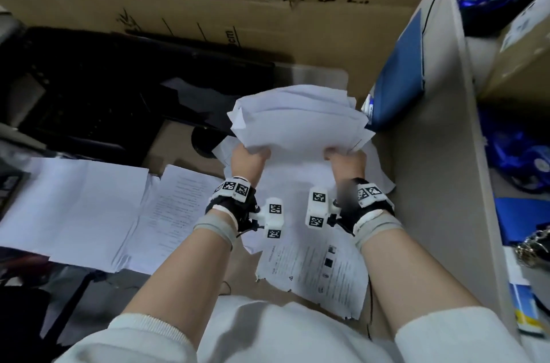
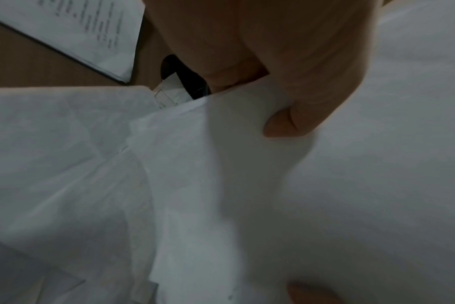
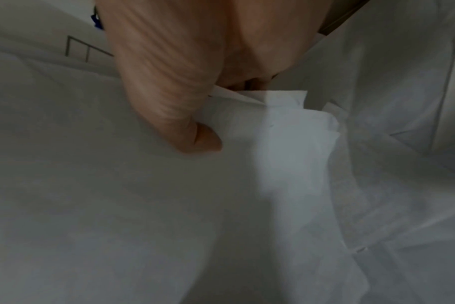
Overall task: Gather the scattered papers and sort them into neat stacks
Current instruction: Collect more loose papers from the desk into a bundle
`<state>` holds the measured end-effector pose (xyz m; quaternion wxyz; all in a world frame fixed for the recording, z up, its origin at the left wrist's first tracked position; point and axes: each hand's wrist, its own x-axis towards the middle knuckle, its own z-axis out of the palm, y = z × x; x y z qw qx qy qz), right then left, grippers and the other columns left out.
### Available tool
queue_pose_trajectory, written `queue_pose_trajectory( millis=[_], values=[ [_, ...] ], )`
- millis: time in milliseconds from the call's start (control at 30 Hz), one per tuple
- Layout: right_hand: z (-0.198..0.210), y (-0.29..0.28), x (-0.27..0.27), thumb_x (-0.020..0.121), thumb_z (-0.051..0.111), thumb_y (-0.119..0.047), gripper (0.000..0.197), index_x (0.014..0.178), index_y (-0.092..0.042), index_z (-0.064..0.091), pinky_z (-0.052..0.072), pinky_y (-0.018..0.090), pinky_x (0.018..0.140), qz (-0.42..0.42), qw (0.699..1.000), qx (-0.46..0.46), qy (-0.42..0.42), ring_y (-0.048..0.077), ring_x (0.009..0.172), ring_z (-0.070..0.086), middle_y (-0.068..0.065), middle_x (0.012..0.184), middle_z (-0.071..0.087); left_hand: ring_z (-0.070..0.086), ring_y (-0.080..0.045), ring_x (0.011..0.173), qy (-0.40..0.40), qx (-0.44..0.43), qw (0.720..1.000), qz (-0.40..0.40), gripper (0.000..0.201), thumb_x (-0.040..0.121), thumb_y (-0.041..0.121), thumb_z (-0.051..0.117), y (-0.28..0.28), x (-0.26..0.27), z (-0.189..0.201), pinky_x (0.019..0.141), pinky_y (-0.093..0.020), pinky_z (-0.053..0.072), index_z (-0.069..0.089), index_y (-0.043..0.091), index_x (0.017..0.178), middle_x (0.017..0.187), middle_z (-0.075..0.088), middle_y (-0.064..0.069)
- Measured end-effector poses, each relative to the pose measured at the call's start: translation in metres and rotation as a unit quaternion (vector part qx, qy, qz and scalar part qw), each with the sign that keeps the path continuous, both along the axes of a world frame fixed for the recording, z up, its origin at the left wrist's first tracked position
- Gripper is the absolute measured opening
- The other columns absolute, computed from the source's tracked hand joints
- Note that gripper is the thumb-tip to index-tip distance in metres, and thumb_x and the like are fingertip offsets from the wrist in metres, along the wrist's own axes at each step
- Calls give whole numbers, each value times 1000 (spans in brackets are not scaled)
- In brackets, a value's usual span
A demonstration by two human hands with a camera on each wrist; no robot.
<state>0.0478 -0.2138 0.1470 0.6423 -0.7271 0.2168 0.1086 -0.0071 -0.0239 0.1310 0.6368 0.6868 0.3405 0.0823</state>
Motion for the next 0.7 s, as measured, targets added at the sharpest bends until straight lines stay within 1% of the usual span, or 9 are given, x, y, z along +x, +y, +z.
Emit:
queue_pose_trajectory(
  millis=[67, 133, 200, 300, 367, 400, 500, 600, 700],
  values=[
    [7, 4, 2, 78, 72, 0, 24, 102, 3, 68, 41, 5, 44, 15, 1000, -17, -7, 14, 67, 60, 6, 89, 67, 72, -32, 90, 30, 21, 999, 5, 36, 55, 33, 74, 14, -3, -6, 88, -47, 59, 71, 21, 89, 90, 76, -4],
    [5, 7, -2, 78, 75, -5, 29, 106, -3, 67, 43, 10, 51, 26, 999, -32, 0, 15, 74, 62, 4, 95, 67, 71, -35, 92, 55, 31, 998, 7, 53, 50, 43, 70, 25, -5, -12, 88, -52, 59, 71, 19, 98, 91, 75, -4],
    [-3, 11, -9, 77, 74, -5, 26, 103, -6, 68, 48, 21, 66, 60, 996, -60, 0, 19, 80, 64, 5, 95, 69, 70, -33, 92, 50, 49, 997, -14, 57, 50, 41, 66, 32, -10, -16, 87, -47, 59, 69, 17, 102, 90, 73, -4],
    [-19, 21, -20, 73, 75, 2, 26, 96, -6, 68, 47, 28, 71, 75, 994, -71, 41, 20, 71, 60, 4, 83, 67, 69, -31, 91, 47, 75, 995, -55, 47, 52, 32, 63, 38, -15, -21, 85, -45, 58, 62, 30, 99, 90, 71, -2],
    [-29, 28, -24, 71, 79, 1, 34, 102, -4, 68, 51, 31, 78, 58, 992, -67, 90, 22, 76, 61, 7, 88, 69, 65, -30, 80, 49, 81, 993, -70, 38, 57, 24, 63, 39, -13, -20, 71, -36, 55, 57, 24, 95, 83, 66, -1],
    [-32, 33, -24, 70, 81, -2, 40, 108, -3, 67, 52, 32, 82, 46, 991, -71, 103, 23, 81, 63, 8, 95, 71, 60, -27, 73, 53, 79, 992, -78, 34, 62, 19, 63, 39, -10, -16, 64, -30, 50, 54, 19, 94, 78, 61, 0],
    [-38, 40, -17, 73, 82, -8, 45, 115, 0, 67, 47, 27, 76, 18, 992, -76, 99, 21, 84, 64, 11, 103, 72, 49, -20, 62, 60, 57, 992, -91, 21, 63, 21, 59, 44, -3, -9, 60, -27, 40, 52, 19, 82, 71, 54, 0],
    [-34, 44, -12, 76, 79, -5, 27, 101, -4, 70, 43, 26, 73, -7, 994, -68, 86, 21, 78, 61, 6, 91, 69, 51, -18, 63, 64, 53, 991, -104, 21, 64, 22, 59, 57, 7, -13, 58, -24, 41, 57, 12, 83, 72, 57, -2],
    [-34, 45, -11, 75, 79, -1, 21, 95, -4, 70, 43, 28, 72, -7, 993, -66, 97, 21, 80, 59, 6, 89, 66, 48, -15, 62, 91, 72, 981, -155, 20, 71, 19, 60, 63, 16, -18, 48, -8, 34, 54, 6, 85, 69, 52, 0]
  ],
)
